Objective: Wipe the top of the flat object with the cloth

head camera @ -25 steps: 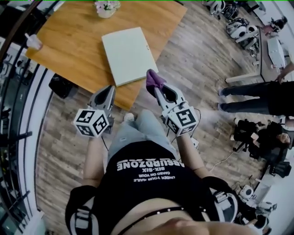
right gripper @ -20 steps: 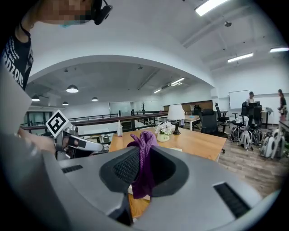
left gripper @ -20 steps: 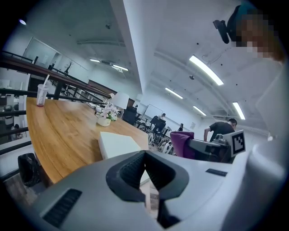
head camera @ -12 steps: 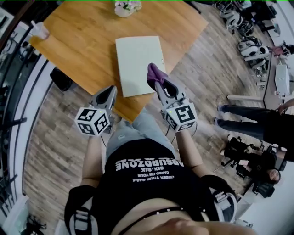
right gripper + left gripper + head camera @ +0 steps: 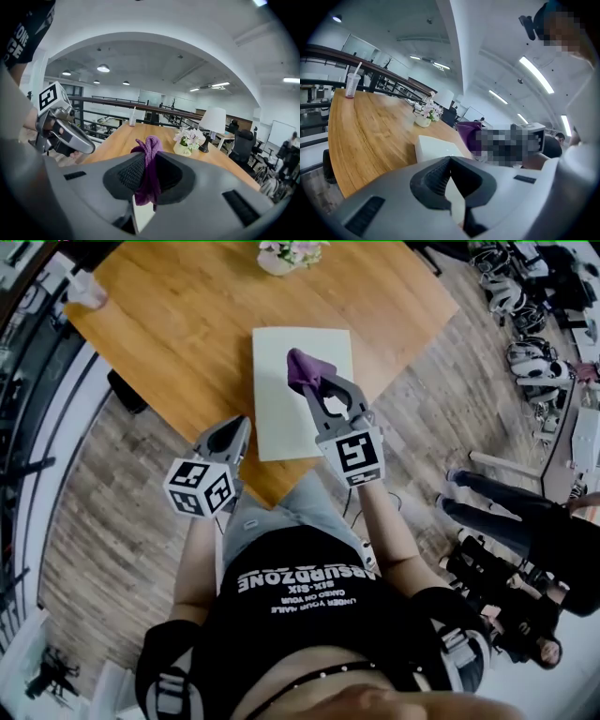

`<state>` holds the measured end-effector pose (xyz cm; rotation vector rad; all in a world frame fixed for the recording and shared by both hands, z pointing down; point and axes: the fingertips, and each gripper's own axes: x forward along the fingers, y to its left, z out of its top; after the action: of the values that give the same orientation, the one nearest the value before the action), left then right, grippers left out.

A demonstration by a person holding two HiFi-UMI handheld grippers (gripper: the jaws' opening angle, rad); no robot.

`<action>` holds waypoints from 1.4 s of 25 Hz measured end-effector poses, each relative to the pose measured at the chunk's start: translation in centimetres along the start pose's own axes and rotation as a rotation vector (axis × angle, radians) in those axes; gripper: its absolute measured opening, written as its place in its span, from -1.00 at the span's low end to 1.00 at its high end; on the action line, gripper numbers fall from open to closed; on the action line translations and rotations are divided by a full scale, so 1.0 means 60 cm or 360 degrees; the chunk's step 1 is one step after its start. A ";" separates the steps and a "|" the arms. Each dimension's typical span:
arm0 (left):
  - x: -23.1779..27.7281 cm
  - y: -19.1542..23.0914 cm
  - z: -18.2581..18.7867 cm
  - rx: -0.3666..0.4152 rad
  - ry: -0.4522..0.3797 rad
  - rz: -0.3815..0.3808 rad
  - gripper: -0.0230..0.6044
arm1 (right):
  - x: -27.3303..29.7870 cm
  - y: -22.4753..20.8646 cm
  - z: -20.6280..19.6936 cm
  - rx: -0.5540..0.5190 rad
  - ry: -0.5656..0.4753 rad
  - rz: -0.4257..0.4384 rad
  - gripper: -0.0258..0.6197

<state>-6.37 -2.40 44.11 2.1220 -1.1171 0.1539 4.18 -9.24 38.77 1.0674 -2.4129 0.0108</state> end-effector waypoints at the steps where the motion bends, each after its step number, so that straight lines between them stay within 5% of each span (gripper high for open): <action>1: 0.005 0.004 -0.002 -0.0015 0.0007 0.0007 -0.87 | 0.016 -0.001 -0.001 -0.0044 0.0015 0.0016 -0.73; 20: 0.105 0.058 -0.039 -0.0176 0.0157 0.0109 -0.87 | 0.247 -0.032 -0.063 -0.0596 0.0264 0.0223 -0.73; 35: 0.173 0.042 -0.115 -0.0230 0.0390 0.0019 -0.87 | 0.298 -0.005 -0.118 -0.0755 0.0421 0.0319 -0.73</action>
<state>-0.40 -5.85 54.80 1.9103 -0.9667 0.3207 -2.67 -20.36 52.86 0.5676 -2.1209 -0.3164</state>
